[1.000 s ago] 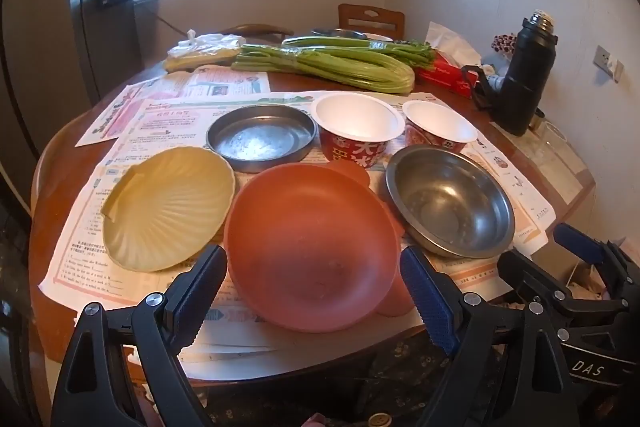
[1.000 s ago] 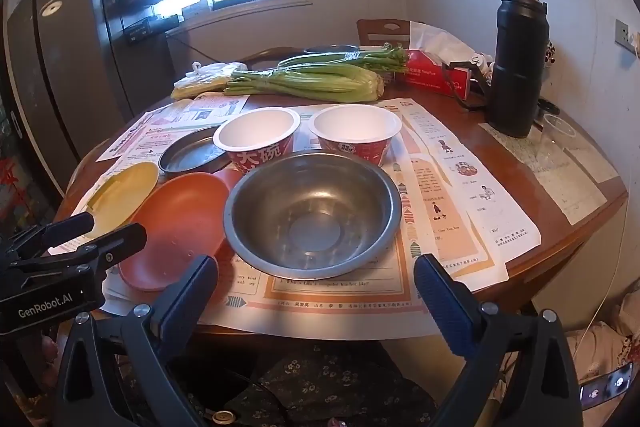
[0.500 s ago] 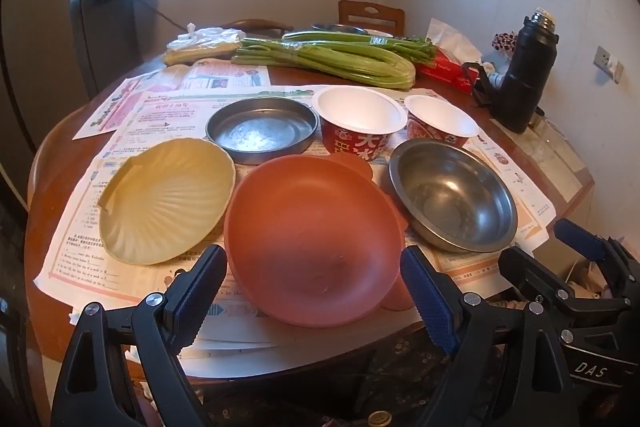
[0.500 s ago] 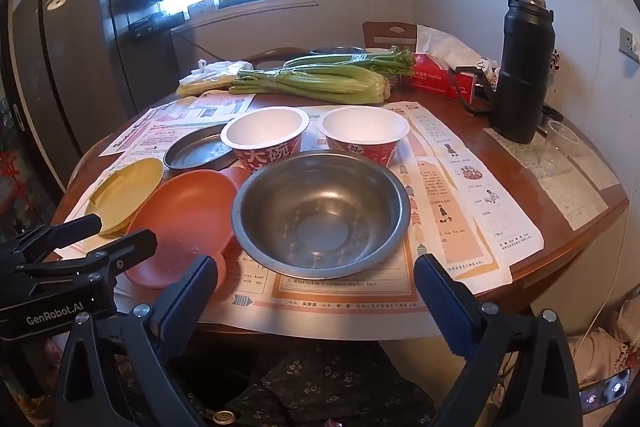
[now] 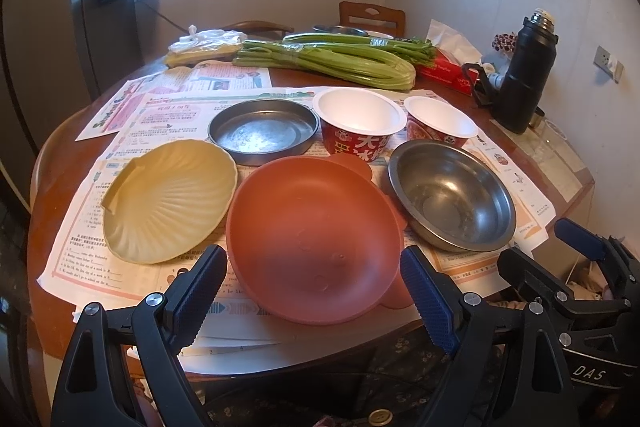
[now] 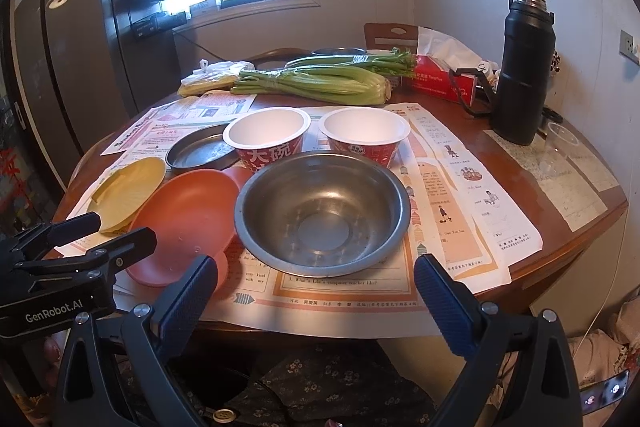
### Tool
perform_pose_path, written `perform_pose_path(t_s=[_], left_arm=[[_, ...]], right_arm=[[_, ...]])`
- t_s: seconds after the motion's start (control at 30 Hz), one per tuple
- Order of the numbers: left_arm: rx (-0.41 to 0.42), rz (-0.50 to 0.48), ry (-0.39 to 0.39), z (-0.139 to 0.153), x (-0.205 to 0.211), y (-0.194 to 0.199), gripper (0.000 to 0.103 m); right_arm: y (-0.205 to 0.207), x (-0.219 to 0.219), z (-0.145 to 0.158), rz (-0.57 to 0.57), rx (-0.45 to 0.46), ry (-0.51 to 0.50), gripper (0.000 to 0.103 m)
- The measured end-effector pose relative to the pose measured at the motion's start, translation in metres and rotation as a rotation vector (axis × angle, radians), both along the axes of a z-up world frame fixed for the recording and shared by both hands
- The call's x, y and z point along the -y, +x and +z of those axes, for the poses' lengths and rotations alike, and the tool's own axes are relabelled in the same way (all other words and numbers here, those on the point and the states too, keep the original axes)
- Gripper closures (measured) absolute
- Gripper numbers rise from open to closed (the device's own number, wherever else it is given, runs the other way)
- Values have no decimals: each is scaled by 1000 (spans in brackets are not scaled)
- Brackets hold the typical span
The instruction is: Organize plates and bowls
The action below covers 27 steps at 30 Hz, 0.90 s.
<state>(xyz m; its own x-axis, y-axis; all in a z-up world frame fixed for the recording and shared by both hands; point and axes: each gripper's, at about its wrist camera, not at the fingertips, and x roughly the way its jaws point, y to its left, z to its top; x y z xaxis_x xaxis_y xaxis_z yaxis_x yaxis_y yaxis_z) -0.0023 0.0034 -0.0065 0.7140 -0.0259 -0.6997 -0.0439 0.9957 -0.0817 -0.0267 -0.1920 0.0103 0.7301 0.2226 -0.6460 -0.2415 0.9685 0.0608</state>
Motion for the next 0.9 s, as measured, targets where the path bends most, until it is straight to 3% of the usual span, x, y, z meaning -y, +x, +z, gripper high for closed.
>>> perform_pose_path(t_s=[0.9], left_arm=[[8, -10, 6, 4, 2, -3, 14]], right_arm=[[-3, -5, 2, 31, 17, 5, 4]])
